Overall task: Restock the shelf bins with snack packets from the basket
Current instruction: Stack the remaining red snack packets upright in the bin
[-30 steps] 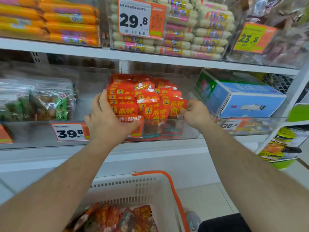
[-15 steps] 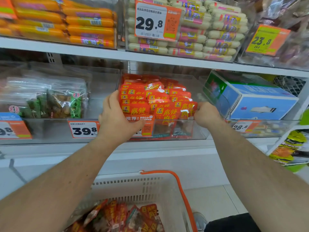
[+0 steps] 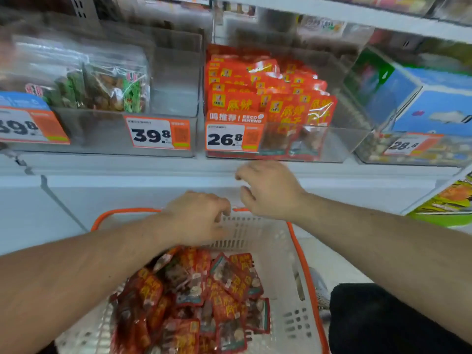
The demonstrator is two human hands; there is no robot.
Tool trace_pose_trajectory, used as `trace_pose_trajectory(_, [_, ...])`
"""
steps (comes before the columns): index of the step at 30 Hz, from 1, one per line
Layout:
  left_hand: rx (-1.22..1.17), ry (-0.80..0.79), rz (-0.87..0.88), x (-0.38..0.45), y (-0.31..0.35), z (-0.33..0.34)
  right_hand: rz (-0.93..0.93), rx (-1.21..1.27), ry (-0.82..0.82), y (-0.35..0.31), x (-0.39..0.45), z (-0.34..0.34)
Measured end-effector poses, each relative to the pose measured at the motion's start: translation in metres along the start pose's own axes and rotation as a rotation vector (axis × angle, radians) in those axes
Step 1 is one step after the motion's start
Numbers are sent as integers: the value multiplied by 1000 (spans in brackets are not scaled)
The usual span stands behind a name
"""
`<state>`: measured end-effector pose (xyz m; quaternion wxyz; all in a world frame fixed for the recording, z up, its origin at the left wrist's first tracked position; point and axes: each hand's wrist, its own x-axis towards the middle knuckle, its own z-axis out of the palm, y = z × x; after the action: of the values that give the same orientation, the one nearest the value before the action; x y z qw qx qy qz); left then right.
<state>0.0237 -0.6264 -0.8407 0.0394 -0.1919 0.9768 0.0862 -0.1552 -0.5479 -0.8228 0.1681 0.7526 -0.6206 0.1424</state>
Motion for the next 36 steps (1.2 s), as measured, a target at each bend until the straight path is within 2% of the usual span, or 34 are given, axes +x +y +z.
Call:
trace_pose_trajectory(2, [21,-161,-104,-6,-9,16,16,16,-475,-22,-10,38])
trace_pose_trajectory(4, [65,-222,-134,-9,-17,31,152,47,-771,-35,-22,76])
trace_pose_trajectory(10, [42,-372,-69,-9,-21,62,679,381,-1091,-54,-94,194])
trace_pose_trajectory(15, [-34,-435,-62,-3,-25,70,839,302,-1148,-76,-138,237])
trace_pose_trajectory(17, [-78,-449,-82,-2,-27,71,820,241,-1157,-88,-144,241])
trace_pose_trajectory(21, [-111,-504,-114,-1,-31,69,813,199,-1069,-106,-141,236])
trace_pose_trajectory(25, [-86,-537,-152,-3,-31,62,695,181,-1048,-94,-130,214])
trace_pose_trajectory(28, [-294,-483,-258,-3,-31,55,676,269,-1015,-70,-110,192])
trace_pose_trajectory(30, [-484,-383,-364,-2,-34,52,537,222,-1025,-56,-87,167])
trace_pose_trajectory(33, [-670,-226,-479,1,-36,46,324,197,-890,-37,-56,128])
trace_pose_trajectory(36, [-869,-234,-543,-1,-31,36,57,147,-764,-25,-27,89])
